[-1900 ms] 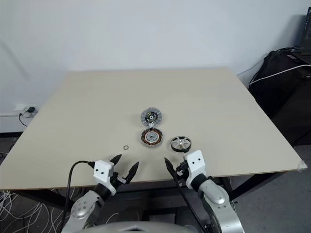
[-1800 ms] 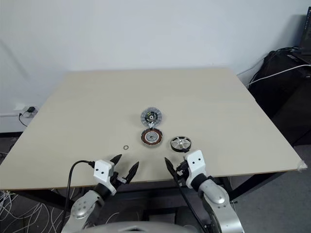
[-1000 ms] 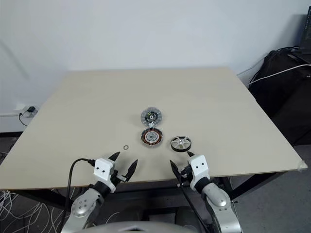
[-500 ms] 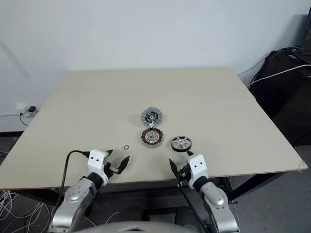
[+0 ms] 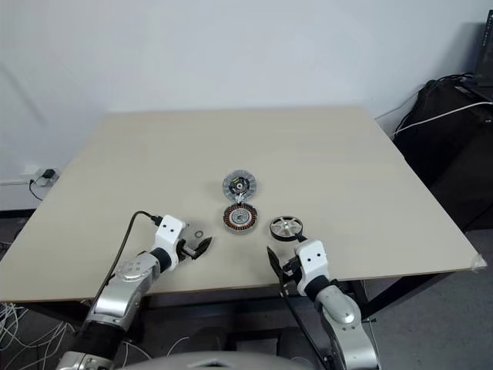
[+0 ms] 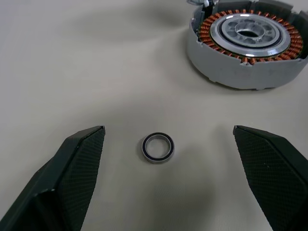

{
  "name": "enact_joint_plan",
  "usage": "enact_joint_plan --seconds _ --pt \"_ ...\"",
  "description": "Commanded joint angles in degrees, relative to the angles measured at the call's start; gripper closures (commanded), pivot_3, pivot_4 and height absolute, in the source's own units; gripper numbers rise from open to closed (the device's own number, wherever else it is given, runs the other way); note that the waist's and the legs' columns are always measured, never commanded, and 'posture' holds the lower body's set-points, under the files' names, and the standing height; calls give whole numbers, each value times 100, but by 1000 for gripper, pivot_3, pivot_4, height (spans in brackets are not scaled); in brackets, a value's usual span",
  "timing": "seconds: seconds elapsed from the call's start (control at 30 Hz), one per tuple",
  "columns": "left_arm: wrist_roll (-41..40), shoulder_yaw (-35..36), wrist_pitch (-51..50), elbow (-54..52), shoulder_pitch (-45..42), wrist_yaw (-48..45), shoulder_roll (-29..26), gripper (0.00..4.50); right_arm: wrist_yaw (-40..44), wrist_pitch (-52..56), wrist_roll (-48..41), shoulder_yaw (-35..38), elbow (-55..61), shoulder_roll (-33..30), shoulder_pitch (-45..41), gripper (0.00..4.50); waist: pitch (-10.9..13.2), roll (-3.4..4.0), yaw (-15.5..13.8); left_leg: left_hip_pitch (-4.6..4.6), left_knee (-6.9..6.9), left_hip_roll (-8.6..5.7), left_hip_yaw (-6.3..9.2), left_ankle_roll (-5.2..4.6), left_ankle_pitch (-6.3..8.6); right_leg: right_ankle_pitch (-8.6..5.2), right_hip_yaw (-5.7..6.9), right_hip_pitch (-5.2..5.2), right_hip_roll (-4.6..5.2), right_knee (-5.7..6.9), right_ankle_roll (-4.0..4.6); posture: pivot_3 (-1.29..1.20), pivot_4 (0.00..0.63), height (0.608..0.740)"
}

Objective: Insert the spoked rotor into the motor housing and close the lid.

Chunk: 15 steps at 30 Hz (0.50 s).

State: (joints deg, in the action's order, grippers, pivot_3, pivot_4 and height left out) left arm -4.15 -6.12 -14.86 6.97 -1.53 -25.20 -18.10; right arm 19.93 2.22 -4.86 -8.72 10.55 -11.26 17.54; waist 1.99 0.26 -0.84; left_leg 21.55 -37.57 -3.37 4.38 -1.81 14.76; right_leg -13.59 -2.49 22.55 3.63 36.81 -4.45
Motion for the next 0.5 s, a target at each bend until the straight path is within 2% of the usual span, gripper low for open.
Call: enact_joint_plan --seconds 0.03,0.5 --pt "26 -10 -68 -9 -173 -62 -1 0 -39 78 -17 -32 330 29 -11 14 0 -1 -2 0 0 0 0 0 0 0 0 0 1 0 0 0 0 740" --pt "47 30 -452 432 -485 -81 89 0 -85 367 -25 -59 612 51 -40 14 -4 -3 -5 0 -1 0 0 0 -1 2 0 -1 1 0 -2 0 0 740"
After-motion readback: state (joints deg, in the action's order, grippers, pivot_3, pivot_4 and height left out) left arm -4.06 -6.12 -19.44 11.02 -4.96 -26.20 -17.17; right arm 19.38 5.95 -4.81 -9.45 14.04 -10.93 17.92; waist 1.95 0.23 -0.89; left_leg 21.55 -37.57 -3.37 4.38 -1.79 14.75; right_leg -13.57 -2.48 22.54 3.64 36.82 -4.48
